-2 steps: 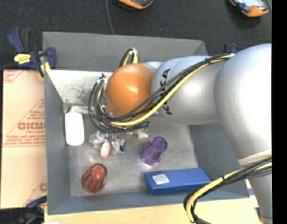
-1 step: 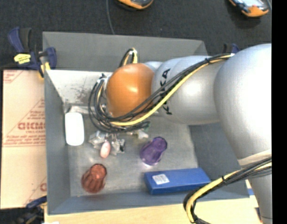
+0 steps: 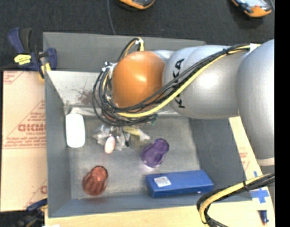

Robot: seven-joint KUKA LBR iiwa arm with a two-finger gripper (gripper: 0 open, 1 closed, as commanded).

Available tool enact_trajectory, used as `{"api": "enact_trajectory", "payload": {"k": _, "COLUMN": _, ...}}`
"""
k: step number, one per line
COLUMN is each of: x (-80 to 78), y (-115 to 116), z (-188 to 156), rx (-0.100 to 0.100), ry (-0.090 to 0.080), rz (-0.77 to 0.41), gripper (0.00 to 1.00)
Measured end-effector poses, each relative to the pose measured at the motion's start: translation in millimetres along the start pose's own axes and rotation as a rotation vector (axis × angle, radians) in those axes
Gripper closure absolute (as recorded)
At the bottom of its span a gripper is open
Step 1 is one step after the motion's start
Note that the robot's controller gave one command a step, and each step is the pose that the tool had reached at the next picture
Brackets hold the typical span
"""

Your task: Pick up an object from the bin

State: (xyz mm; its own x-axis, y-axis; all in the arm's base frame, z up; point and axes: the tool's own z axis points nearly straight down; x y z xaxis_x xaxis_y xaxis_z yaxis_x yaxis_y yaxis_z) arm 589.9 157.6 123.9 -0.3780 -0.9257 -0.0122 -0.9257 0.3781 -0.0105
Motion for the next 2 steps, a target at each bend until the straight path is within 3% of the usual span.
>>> {"api": "enact_trajectory", "payload": {"k": 2, "x": 0.0, "y": -0.2, "z": -32.6, "rx": -0.001, "ry": 0.000, "rz": 0.004, "gripper": 1.00}}
